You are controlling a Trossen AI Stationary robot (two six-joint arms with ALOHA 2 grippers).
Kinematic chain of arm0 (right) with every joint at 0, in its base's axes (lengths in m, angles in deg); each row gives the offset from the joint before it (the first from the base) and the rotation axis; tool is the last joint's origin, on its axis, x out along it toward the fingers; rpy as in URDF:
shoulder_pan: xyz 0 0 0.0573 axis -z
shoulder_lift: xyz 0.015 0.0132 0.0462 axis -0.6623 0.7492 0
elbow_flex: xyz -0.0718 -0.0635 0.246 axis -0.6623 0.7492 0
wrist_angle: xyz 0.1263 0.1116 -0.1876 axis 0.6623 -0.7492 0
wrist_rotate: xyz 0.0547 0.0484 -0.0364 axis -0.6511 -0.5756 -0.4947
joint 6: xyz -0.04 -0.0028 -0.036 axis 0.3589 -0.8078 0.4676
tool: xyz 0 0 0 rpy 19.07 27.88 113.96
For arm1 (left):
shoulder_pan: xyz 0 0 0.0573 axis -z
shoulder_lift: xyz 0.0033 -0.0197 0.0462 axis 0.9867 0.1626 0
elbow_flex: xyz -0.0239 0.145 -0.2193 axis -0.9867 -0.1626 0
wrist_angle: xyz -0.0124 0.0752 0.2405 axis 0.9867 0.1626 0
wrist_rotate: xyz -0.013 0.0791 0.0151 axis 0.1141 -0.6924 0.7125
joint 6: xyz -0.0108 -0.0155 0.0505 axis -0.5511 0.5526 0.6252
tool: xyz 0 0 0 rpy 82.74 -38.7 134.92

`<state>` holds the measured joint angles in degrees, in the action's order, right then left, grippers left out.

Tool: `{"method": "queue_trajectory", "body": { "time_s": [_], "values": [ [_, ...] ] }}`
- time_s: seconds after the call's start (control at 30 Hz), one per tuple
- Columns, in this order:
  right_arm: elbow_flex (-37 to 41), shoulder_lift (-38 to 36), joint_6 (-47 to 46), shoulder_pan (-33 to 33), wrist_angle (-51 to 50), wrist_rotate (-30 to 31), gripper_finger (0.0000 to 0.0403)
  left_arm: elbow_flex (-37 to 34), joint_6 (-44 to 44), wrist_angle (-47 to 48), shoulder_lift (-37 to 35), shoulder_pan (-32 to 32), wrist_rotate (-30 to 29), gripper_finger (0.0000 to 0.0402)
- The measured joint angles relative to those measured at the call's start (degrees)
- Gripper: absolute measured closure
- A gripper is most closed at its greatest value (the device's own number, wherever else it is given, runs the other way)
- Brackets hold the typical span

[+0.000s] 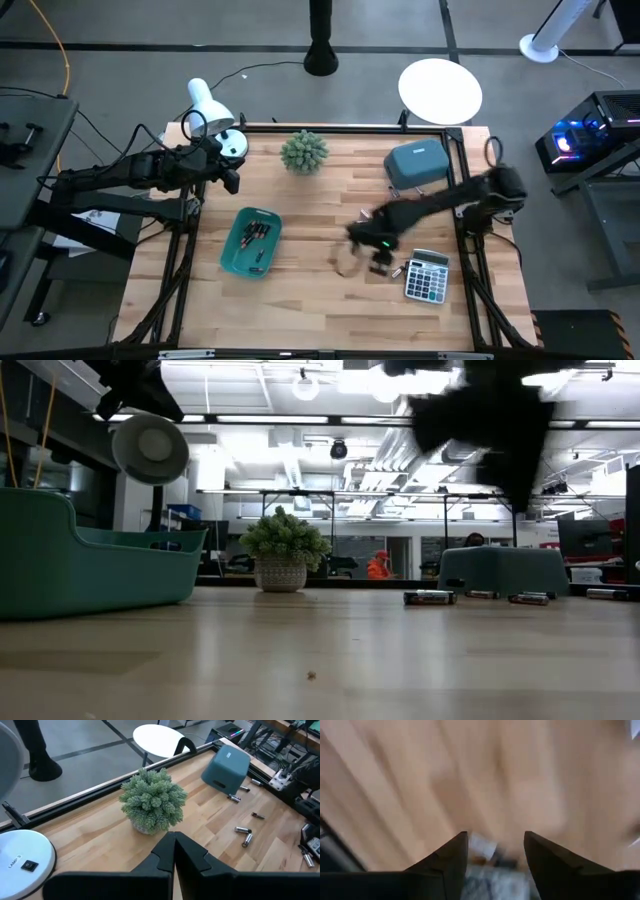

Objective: Sort batteries
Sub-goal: Put the black battery into the green bin

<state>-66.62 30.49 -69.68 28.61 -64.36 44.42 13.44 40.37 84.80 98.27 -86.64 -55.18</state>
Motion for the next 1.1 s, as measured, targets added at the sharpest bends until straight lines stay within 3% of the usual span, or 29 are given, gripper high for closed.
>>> {"method": "queue_trajectory", "body": {
  "time_s": [0.13, 0.3, 0.53, 0.8, 1.1],
  "values": [
    [10.8, -7.8, -9.9, -6.5, 1.9, -5.3, 0.0215, 0.0, 0.3, 0.0, 0.0, 0.0, 0.0, 0.0402],
    [17.2, -8.3, -14.9, -10.2, 10.9, -7.9, 0.0215, 0.0, 0.9, 0.0, 0.0, 0.0, 0.0, 0.0402],
    [16.6, -2.6, -12.2, -10.0, 18.1, -3.2, 0.0215, 0.0, 1.9, 0.1, 0.0, 0.0, 0.0, 0.0401],
    [16.7, 1.3, -7.7, -10.0, 12.8, -1.8, 0.0215, 0.0, 2.9, 0.6, 0.0, 0.0, -0.1, 0.0401],
    [16.3, 0.9, -3.6, -7.0, 8.7, 6.5, 0.0215, 0.0, 2.8, 0.6, 0.0, 0.0, -0.9, 0.0401]
  ]
}}
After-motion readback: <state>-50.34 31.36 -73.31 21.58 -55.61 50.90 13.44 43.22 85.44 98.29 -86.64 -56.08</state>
